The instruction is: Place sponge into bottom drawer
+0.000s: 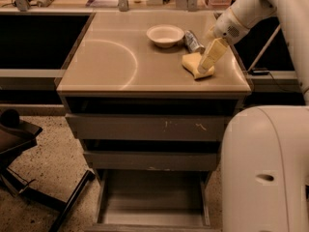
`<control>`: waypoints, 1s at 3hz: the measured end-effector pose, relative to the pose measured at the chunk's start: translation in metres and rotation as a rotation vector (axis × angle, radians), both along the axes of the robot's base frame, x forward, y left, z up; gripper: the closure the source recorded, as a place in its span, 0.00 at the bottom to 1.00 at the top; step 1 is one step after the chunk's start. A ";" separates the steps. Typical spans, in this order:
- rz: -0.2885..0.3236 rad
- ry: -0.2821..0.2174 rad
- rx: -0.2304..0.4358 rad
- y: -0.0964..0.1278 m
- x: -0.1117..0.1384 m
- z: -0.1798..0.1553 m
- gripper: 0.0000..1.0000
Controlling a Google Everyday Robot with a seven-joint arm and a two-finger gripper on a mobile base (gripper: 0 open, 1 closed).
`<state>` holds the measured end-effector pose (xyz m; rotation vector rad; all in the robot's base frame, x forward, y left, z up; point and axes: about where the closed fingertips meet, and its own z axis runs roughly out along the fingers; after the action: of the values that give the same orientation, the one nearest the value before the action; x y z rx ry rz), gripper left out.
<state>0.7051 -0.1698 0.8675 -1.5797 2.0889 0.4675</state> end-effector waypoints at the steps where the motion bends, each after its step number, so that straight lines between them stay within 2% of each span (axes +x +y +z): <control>1: -0.007 -0.024 0.007 0.001 0.014 -0.004 0.00; 2: -0.030 0.008 -0.015 -0.006 0.016 -0.025 0.00; 3: -0.095 0.076 -0.026 -0.017 0.012 -0.063 0.00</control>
Offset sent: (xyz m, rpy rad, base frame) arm -0.0002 -0.0188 -0.0563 -0.0597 0.0752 -0.0544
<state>0.7167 -0.1871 0.8047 -1.4906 2.2242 0.4763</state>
